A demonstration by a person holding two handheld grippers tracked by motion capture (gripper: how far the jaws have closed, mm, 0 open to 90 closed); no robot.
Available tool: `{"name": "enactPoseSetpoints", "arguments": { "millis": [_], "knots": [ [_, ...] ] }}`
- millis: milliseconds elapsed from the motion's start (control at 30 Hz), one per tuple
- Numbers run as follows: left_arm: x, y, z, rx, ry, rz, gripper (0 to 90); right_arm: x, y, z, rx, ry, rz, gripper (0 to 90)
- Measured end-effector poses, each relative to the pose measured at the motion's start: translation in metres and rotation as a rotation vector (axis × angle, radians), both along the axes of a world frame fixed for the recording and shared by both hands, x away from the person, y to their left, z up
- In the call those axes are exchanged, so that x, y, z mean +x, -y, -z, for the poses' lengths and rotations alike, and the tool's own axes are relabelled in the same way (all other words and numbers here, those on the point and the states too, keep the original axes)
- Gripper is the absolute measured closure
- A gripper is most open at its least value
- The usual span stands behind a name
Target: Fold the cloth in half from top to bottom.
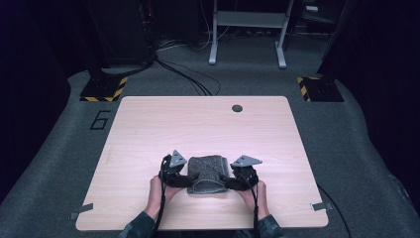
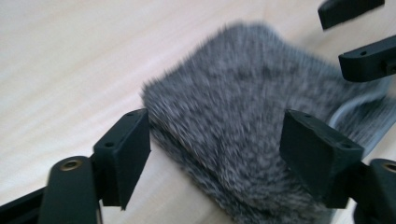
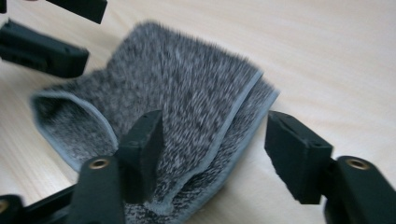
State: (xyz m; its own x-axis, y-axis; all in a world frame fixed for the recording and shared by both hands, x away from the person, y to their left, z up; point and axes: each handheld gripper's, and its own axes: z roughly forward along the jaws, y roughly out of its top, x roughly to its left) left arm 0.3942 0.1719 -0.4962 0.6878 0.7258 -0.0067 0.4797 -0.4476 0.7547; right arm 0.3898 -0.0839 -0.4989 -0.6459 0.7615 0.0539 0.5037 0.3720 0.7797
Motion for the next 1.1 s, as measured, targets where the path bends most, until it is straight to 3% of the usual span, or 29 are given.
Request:
{"name": "enactPoseSetpoints", "arguments": {
  "millis": [167, 267, 400, 600, 800, 833, 1100],
  "knots": [
    [-0.01, -0.004, 0.018, 0.07, -0.016, 0.01, 22.2, -0.007, -0.005, 0.013, -0.059, -0.031, -0.005, 31.5],
    [-0.011, -0.007, 0.021, 0.071, -0.022, 0.002, 21.8, -0.009, -0.003, 0.017, -0.082, -0.046, -0.004, 27.3],
    [-0.012, -0.005, 0.024, 0.083, 0.0, -0.001, 21.6, -0.014, -0.003, 0.019, -0.104, -0.06, 0.002, 23.5],
    [-0.013, -0.005, 0.025, 0.083, -0.007, -0.01, 21.2, -0.018, 0.001, 0.023, -0.116, -0.041, 0.017, 19.0],
    [-0.004, -0.005, 0.027, 0.067, -0.027, -0.021, 17.6, -0.005, 0.003, 0.025, -0.099, -0.064, 0.025, 14.0],
    [-0.001, -0.004, 0.027, 0.066, -0.03, -0.025, 17.2, -0.002, 0.004, 0.026, -0.099, -0.051, 0.026, 13.0],
    [0.019, -0.001, 0.027, 0.051, -0.056, -0.056, 15.2, 0.024, 0.007, 0.026, -0.118, -0.074, 0.05, 5.1]
  ]
}}
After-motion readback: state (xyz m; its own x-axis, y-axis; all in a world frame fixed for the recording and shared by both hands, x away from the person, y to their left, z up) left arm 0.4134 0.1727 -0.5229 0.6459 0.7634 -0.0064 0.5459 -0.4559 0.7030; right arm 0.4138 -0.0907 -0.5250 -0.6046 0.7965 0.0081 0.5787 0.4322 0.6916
